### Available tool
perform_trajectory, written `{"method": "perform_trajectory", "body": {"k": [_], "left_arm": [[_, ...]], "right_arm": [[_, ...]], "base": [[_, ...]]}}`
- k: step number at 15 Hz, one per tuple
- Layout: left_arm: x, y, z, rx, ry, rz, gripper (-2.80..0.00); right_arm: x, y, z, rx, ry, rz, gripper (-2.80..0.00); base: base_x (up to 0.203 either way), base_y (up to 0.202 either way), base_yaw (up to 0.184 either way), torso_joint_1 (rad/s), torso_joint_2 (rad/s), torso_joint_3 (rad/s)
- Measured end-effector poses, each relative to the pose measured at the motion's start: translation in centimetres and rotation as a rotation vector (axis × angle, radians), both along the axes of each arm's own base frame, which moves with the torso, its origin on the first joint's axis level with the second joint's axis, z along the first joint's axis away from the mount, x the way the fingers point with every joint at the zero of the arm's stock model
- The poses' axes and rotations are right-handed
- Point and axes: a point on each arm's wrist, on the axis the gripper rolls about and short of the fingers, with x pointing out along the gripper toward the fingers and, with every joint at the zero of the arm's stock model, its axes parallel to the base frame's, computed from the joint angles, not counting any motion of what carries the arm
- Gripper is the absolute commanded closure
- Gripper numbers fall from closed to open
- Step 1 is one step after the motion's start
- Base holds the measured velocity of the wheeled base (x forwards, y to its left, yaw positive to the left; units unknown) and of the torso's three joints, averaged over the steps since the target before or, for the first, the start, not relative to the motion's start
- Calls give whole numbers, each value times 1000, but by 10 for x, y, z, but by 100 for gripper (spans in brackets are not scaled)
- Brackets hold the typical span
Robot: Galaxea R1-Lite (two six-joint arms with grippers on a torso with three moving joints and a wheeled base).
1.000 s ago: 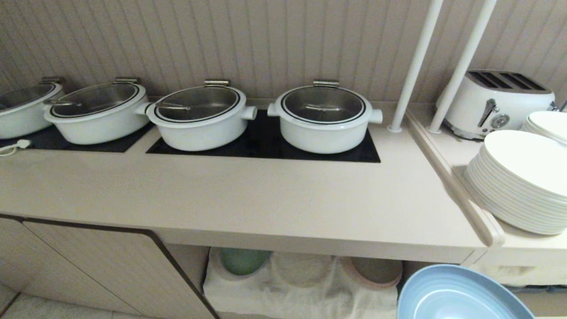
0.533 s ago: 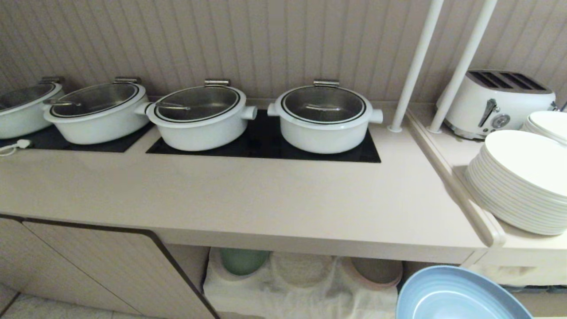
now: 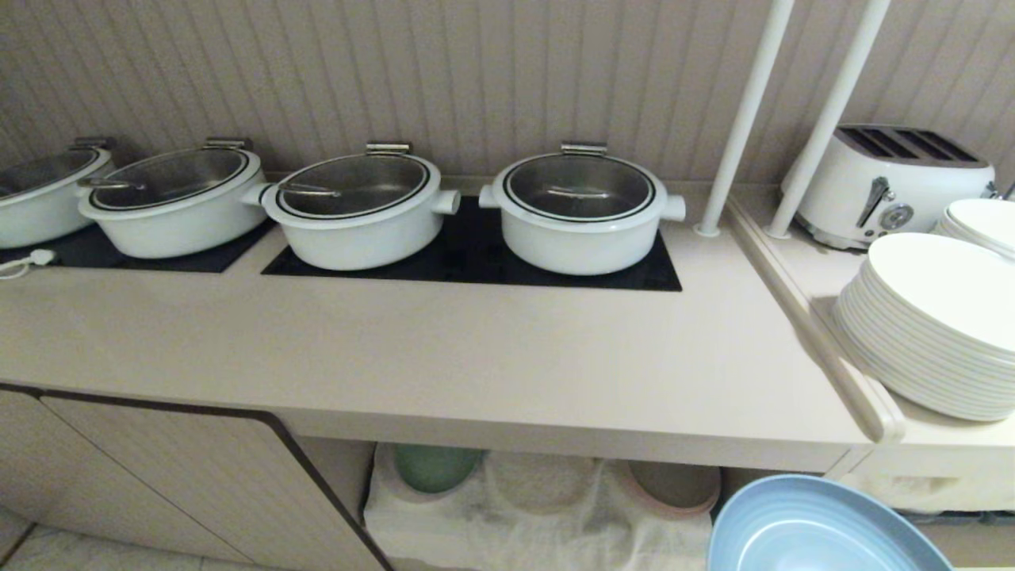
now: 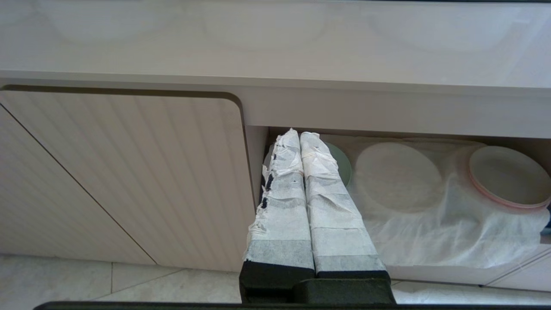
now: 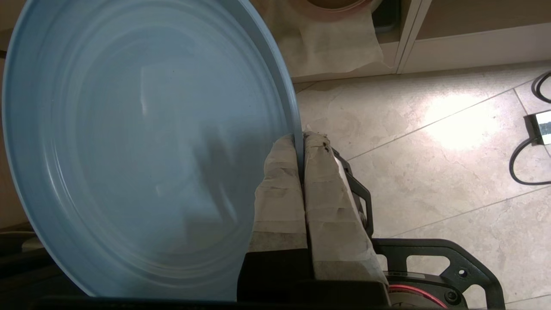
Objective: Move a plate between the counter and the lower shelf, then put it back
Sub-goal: Put the plate
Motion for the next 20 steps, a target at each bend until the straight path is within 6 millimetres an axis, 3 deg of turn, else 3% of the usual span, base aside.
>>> {"method": "perform_trajectory", "body": {"k": [20], "left_arm": [[0, 0, 0, 1, 0, 0, 0]], "right_arm": [[-2, -1, -3, -11, 27, -13, 0]], "base": [[0, 0, 0, 0, 0, 0]]}}
